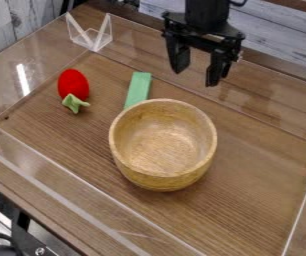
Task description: Move the red object to the left side of the table
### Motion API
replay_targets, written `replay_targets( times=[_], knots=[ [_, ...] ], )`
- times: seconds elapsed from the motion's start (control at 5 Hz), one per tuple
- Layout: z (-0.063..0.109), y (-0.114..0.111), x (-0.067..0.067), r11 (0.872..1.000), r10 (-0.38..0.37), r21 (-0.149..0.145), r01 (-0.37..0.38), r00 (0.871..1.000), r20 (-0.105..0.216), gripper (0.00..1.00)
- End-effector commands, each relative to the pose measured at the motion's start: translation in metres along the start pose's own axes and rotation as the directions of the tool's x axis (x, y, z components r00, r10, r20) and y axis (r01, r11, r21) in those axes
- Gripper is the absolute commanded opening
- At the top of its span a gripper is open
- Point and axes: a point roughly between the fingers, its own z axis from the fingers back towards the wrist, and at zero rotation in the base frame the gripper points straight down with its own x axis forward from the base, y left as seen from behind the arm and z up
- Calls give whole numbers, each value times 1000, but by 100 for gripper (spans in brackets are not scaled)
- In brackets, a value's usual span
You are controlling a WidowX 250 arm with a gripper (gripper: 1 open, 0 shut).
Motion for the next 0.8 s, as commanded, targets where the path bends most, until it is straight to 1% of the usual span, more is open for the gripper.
replay_targets(
  times=[0.0, 0.2, 0.4, 0.6],
  knots=[
    [20, 0, 9, 1000, -11, 4, 10, 999, 51, 0],
    [26, 0, 7, 1000, 0, 6, -1, 998, 55, 100],
    [31, -16, 12, 1000, -21, 15, 21, 998, 52, 100],
    [33, -36, 11, 997, -71, 13, 70, 997, 43, 100]
  ],
)
